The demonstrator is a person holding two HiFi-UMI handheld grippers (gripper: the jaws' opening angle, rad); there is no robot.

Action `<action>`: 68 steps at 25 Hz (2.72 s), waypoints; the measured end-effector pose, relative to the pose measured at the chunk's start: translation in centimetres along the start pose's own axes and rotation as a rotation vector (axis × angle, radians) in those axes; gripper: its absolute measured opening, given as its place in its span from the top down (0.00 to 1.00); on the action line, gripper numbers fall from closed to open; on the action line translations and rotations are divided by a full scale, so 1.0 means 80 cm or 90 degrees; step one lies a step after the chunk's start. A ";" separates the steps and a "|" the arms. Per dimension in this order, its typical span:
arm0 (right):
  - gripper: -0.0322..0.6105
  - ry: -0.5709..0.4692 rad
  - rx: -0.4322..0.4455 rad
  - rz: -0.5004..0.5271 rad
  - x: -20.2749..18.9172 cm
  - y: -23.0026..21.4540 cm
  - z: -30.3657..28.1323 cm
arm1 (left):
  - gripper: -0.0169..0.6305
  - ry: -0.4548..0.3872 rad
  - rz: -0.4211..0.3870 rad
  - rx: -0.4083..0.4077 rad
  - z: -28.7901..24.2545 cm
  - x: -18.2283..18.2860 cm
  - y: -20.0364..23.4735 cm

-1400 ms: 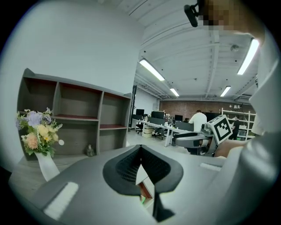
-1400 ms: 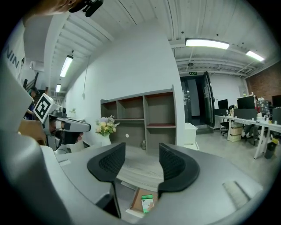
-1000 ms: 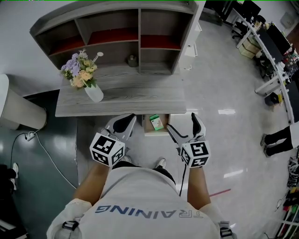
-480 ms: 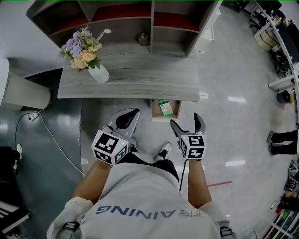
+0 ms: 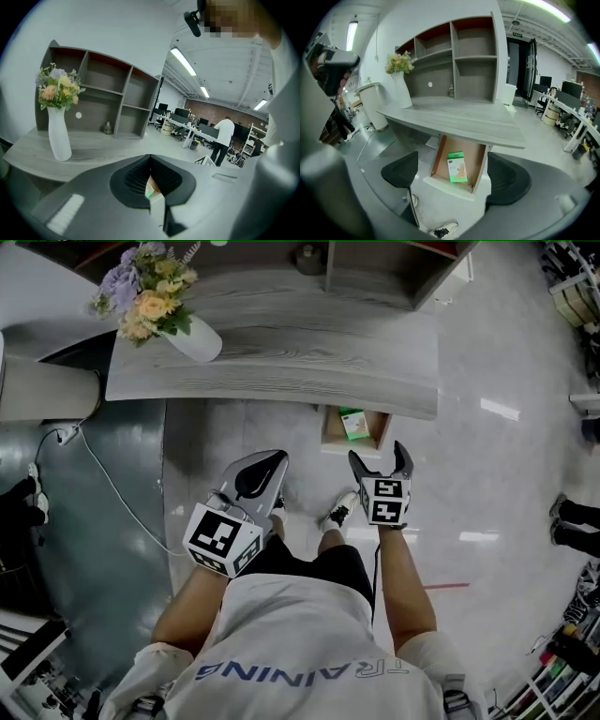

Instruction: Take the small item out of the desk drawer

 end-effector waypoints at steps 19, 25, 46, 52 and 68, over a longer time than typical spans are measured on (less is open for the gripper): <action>0.25 0.114 -0.046 0.011 -0.093 0.006 -0.209 | 0.98 0.075 0.067 0.015 -0.048 -0.111 0.049; 0.26 0.153 -0.062 0.053 -0.109 0.005 -0.246 | 0.98 0.104 0.082 0.026 -0.045 -0.132 0.070; 0.39 0.155 -0.091 0.092 -0.106 0.015 -0.236 | 0.97 0.118 0.089 0.021 -0.034 -0.123 0.099; 0.39 0.111 -0.089 0.099 -0.091 0.017 -0.186 | 0.97 0.100 0.090 0.000 -0.027 -0.101 0.077; 0.39 -0.123 -0.094 0.047 0.057 0.013 0.043 | 0.98 -0.006 0.024 -0.057 0.016 0.001 -0.015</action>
Point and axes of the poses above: the fingertips, and each gripper's own axes: z backward along the fingers, y to its left, x out of its top, the point moved 5 cm from there along z, backward along the fingers, and after that the axes turned 7 degrees about z, right-handed, at the moved point
